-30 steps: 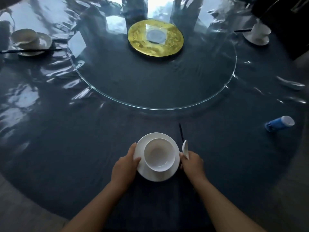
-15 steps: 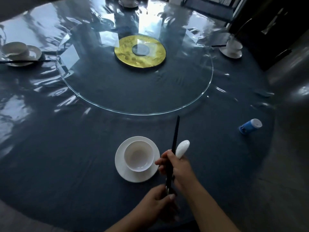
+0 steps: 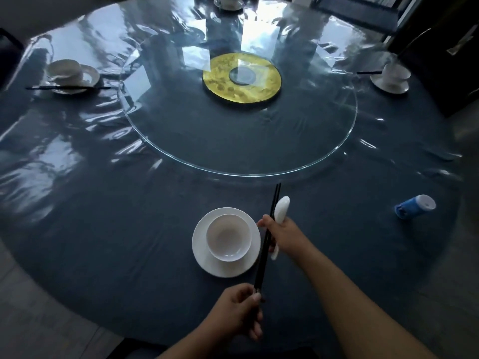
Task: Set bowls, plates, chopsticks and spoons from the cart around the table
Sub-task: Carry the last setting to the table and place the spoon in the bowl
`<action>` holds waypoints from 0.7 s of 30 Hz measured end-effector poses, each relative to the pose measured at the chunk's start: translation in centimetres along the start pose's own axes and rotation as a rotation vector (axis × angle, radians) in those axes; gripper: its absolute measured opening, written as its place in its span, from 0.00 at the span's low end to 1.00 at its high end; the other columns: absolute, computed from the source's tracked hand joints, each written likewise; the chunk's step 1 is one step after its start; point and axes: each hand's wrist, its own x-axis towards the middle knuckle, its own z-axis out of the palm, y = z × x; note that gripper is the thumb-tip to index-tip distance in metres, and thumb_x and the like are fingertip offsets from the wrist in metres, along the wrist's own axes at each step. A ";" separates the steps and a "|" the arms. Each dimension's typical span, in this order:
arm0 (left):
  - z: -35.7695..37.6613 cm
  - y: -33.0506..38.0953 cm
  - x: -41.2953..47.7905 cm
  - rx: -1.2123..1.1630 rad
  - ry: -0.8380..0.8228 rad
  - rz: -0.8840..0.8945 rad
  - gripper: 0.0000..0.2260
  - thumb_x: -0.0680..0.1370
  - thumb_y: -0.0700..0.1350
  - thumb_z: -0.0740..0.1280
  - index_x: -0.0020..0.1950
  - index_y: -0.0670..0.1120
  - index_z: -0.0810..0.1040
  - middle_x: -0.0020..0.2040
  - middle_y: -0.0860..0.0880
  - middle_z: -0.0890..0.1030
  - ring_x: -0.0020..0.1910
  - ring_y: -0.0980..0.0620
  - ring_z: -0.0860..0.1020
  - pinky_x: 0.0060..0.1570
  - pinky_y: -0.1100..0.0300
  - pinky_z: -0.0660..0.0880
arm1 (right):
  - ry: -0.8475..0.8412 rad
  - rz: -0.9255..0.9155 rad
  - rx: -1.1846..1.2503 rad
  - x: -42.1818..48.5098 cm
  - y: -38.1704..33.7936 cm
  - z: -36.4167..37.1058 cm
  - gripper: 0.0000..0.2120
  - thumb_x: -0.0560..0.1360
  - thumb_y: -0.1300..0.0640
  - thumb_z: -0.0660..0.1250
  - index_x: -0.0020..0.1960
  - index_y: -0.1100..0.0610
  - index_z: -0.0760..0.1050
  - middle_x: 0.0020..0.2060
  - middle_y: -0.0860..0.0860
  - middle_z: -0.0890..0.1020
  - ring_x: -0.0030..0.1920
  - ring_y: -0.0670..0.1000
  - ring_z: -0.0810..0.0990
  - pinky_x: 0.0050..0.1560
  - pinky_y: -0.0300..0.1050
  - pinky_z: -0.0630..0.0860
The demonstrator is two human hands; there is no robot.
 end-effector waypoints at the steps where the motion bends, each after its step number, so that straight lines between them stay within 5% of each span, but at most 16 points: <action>1: -0.2 -0.2 0.3 0.033 0.014 -0.011 0.06 0.83 0.40 0.62 0.50 0.38 0.74 0.32 0.43 0.78 0.26 0.46 0.79 0.25 0.59 0.76 | 0.022 -0.002 -0.045 1.1 -0.3 -0.1 0.16 0.82 0.50 0.62 0.47 0.62 0.80 0.23 0.49 0.74 0.21 0.46 0.71 0.26 0.41 0.71; 8: -1.2 -1.3 2.0 0.391 0.043 -0.091 0.09 0.82 0.46 0.62 0.43 0.45 0.70 0.35 0.44 0.81 0.29 0.48 0.81 0.30 0.56 0.77 | -0.095 0.065 -0.319 6.9 1.3 -0.3 0.15 0.80 0.53 0.63 0.35 0.56 0.70 0.25 0.51 0.70 0.21 0.48 0.65 0.25 0.40 0.66; 13: -1.8 -1.4 3.7 0.946 0.066 -0.046 0.11 0.82 0.52 0.59 0.46 0.46 0.69 0.49 0.43 0.82 0.48 0.42 0.80 0.48 0.49 0.76 | -0.046 0.049 -0.335 8.7 2.8 1.0 0.14 0.77 0.51 0.65 0.36 0.54 0.70 0.27 0.50 0.74 0.28 0.51 0.71 0.33 0.45 0.69; 21: -2.9 -1.9 5.0 1.070 0.040 -0.083 0.14 0.83 0.53 0.58 0.56 0.42 0.71 0.54 0.40 0.81 0.51 0.37 0.79 0.46 0.48 0.73 | 0.108 0.003 -0.411 9.6 3.8 1.8 0.15 0.73 0.45 0.70 0.42 0.55 0.70 0.38 0.50 0.79 0.36 0.50 0.75 0.34 0.46 0.71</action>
